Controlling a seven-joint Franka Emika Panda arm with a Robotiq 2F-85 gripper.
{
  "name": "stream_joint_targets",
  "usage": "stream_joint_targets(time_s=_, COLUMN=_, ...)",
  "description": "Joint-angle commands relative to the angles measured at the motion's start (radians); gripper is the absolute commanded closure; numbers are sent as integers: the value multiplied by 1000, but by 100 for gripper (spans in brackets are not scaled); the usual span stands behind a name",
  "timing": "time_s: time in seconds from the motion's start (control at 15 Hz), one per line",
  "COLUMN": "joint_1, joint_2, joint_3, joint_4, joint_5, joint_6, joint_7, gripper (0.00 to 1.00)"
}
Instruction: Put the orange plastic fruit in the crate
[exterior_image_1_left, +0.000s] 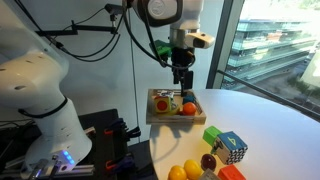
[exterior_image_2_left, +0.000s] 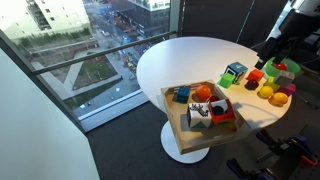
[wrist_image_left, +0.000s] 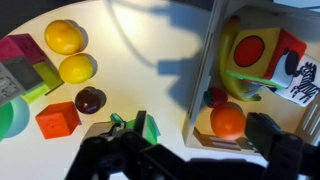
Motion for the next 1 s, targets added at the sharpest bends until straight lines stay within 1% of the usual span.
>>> stream_joint_targets(time_s=0.0, joint_1=-38, joint_2=-12, joint_3=-25, joint_4=-31, joint_5=-57, joint_6=65, joint_7=5, gripper=0)
stream_joint_targets(time_s=0.13, joint_1=-59, joint_2=-4, joint_3=-38, joint_4=-54, joint_5=-87, joint_6=109, joint_7=7, gripper=0)
stream_joint_targets(time_s=0.33, joint_1=-88, joint_2=11, joint_3=-48, joint_4=-88, joint_5=-130, joint_6=143, joint_7=18, gripper=0)
stream_joint_targets(time_s=0.67, joint_1=-113, joint_2=37, joint_3=-67, joint_4=-123, joint_5=-146, joint_6=141, joint_7=16, gripper=0)
stream_joint_targets(time_s=0.73, joint_1=-114, joint_2=38, joint_3=-71, joint_4=-124, joint_5=-141, joint_6=136, joint_7=15, gripper=0)
stream_joint_targets(time_s=0.8, joint_1=-100, joint_2=38, joint_3=-70, joint_4=-116, joint_5=-122, joint_6=122, joint_7=2, gripper=0)
stream_joint_targets(time_s=0.93, joint_1=-102, joint_2=43, joint_3=-74, joint_4=-119, joint_5=-121, joint_6=122, joint_7=1, gripper=0)
